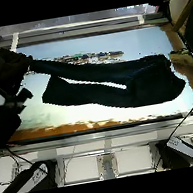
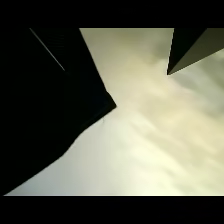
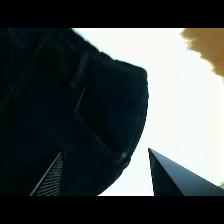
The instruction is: Fold the clothes and pants, and hang the long-sleeved shirts on hangers.
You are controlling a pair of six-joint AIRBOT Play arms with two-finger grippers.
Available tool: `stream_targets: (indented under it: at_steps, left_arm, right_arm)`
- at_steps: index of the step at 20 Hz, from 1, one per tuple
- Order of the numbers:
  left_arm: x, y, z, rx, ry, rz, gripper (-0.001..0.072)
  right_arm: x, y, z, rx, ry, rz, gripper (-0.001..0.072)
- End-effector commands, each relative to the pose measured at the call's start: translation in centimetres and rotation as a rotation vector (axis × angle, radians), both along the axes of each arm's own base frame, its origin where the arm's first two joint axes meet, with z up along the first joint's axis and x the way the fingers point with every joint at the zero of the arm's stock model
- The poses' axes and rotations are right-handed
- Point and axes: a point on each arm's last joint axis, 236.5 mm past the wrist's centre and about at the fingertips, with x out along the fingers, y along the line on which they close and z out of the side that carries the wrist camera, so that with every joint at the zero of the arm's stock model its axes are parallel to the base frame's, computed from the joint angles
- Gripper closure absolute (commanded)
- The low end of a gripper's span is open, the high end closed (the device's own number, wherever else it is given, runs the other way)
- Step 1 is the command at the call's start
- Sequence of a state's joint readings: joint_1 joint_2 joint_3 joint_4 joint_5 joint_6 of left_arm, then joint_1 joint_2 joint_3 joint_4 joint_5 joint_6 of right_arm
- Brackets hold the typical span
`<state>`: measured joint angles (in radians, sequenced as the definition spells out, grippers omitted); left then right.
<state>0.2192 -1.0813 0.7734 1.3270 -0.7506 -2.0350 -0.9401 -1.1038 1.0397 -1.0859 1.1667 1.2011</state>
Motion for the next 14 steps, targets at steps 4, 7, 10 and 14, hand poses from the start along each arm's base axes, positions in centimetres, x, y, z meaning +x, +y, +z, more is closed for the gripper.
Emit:
stream_targets:
  at_steps: [4, 7, 10, 14]
  left_arm:
    - [0.3, -2.4, -4.0, -0.269, -0.109, 0.243, 0.0013]
    - [1.0, -3.6, -5.4, -0.308, -0.101, 0.228, 0.0105]
    - [2.2, -4.2, -6.4, -0.314, -0.120, 0.251, 0.0105]
    - [3.2, -4.7, -7.9, -0.302, -0.094, 0.241, 0.0119]
  right_arm:
    - [0.4, 3.2, 0.2, 0.103, -0.070, 0.083, 0.0135]
    - [0.4, 3.3, 0.2, 0.109, -0.068, 0.086, 0.0136]
    - [0.2, 3.9, 0.1, 0.128, -0.062, 0.097, 0.0136]
    - [0.1, 4.2, 0.1, 0.139, -0.058, 0.105, 0.0136]
